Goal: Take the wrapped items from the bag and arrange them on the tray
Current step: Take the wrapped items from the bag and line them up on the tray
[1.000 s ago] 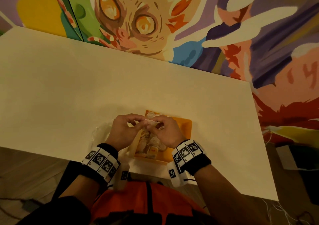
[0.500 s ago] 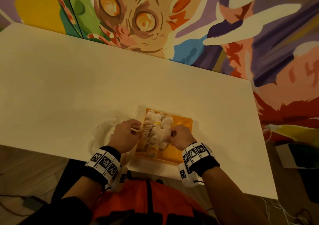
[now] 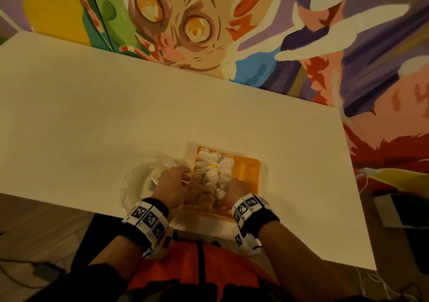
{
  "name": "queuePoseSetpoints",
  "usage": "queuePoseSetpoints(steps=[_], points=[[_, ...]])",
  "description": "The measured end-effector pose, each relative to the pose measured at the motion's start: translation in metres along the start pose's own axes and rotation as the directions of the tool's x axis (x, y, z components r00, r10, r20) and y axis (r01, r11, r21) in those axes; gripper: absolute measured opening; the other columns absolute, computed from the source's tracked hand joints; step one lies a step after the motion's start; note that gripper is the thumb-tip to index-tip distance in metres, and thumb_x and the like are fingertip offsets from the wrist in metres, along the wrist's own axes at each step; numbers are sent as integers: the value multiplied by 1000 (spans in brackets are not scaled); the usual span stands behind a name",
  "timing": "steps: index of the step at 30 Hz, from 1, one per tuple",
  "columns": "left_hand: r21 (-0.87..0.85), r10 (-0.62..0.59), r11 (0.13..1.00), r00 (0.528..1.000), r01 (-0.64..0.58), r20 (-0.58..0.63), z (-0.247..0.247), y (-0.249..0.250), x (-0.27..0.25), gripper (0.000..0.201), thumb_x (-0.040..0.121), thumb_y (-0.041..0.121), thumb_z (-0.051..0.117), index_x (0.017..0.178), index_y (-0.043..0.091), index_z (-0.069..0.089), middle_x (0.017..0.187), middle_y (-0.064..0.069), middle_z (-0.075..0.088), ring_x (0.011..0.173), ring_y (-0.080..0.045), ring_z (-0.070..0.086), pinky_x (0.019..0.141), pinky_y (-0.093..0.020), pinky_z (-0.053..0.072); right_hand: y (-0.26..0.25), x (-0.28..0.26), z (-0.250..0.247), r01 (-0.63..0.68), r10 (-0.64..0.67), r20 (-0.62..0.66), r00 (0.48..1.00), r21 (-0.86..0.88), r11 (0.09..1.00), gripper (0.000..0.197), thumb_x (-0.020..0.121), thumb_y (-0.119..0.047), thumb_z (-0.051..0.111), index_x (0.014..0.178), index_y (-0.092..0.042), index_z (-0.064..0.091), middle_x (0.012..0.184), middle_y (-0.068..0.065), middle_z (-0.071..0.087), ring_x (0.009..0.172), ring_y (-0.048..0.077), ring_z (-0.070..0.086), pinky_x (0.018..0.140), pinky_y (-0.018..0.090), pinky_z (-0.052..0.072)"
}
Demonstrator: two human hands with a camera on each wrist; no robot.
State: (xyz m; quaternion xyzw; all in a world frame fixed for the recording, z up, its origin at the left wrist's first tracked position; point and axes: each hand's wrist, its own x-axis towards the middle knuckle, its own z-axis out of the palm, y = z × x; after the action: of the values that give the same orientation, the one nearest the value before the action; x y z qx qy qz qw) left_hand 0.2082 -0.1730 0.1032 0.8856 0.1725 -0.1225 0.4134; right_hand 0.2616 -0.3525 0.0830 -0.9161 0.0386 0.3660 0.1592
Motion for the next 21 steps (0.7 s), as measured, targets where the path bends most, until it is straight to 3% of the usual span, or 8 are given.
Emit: queuePoseSetpoints(steps=[3, 7, 10, 12, 15, 17, 19, 21], points=[[15, 24, 1000, 1000, -24, -12, 1, -2, 0, 41, 84, 10, 71, 124, 13, 63, 107, -3, 70, 86, -10, 63, 79, -18, 49, 2, 5, 1, -19, 19, -23, 1000, 0, 1000, 29, 83, -14, 73, 106, -2, 60, 105, 15, 69, 91, 29, 70, 81, 36, 58], [16, 43, 999, 999, -43, -5, 2, -3, 1, 39, 84, 10, 71, 122, 15, 66, 106, -2, 72, 88, -12, 66, 84, -24, 53, -1, 8, 1, -19, 17, -66, 998, -20, 1000, 13, 86, -17, 68, 86, -12, 56, 106, 10, 70, 96, 24, 68, 77, 27, 54], [6, 46, 999, 999, -46, -7, 3, -4, 2, 38, 83, 10, 72, 121, 15, 67, 106, -1, 72, 88, -12, 67, 85, -26, 55, -4, 12, 3, -45, 49, -98, 994, 44, 998, 44, 82, -13, 70, 119, -5, 48, 115, 13, 64, 103, 30, 65, 85, 39, 57], [-4, 45, 999, 999, -45, -13, 4, -5, 2, 38, 84, 9, 71, 121, 15, 67, 106, -2, 72, 88, -12, 67, 84, -24, 54, -4, 15, 2, -41, 49, -87, 995, 84, 996, 47, 83, -11, 69, 123, -5, 45, 117, 14, 62, 104, 32, 64, 85, 42, 57], [-8, 55, 998, 998, -55, -20, 4, -4, 1, 38, 84, 7, 70, 122, 14, 67, 106, -3, 72, 87, -12, 67, 83, -22, 52, -6, 12, -1, 28, -19, -97, 995, 93, 995, 13, 89, -18, 56, 100, -11, 57, 106, 13, 68, 93, 32, 68, 81, 43, 58], [-18, 63, 998, 998, -64, -20, 3, -4, -1, 38, 85, 9, 69, 122, 15, 66, 106, -2, 72, 85, -10, 66, 80, -18, 51, -5, 6, -4, 66, -58, -81, 995, 100, 993, 9, 91, -20, 54, 84, -15, 52, 103, 14, 69, 90, 34, 68, 81, 46, 58], [-51, 84, 995, 996, -86, -35, -2, -6, -4, 34, 85, 11, 70, 119, 15, 67, 103, -2, 73, 83, -7, 66, 77, -15, 50, -2, -3, -8, 63, -59, -44, 997, 110, 992, 14, 88, -23, 60, 93, -13, 51, 108, 14, 67, 94, 35, 67, 81, 44, 58], [-105, 108, 987, 989, -119, -98, -13, -9, -7, 25, 85, 13, 71, 110, 16, 71, 93, 1, 74, 80, -6, 68, 80, -21, 55, 4, -6, -12, 49, -44, -57, 997, 94, 994, 43, 84, -28, 67, 116, -7, 47, 112, 12, 63, 98, 35, 65, 73, 37, 56]])
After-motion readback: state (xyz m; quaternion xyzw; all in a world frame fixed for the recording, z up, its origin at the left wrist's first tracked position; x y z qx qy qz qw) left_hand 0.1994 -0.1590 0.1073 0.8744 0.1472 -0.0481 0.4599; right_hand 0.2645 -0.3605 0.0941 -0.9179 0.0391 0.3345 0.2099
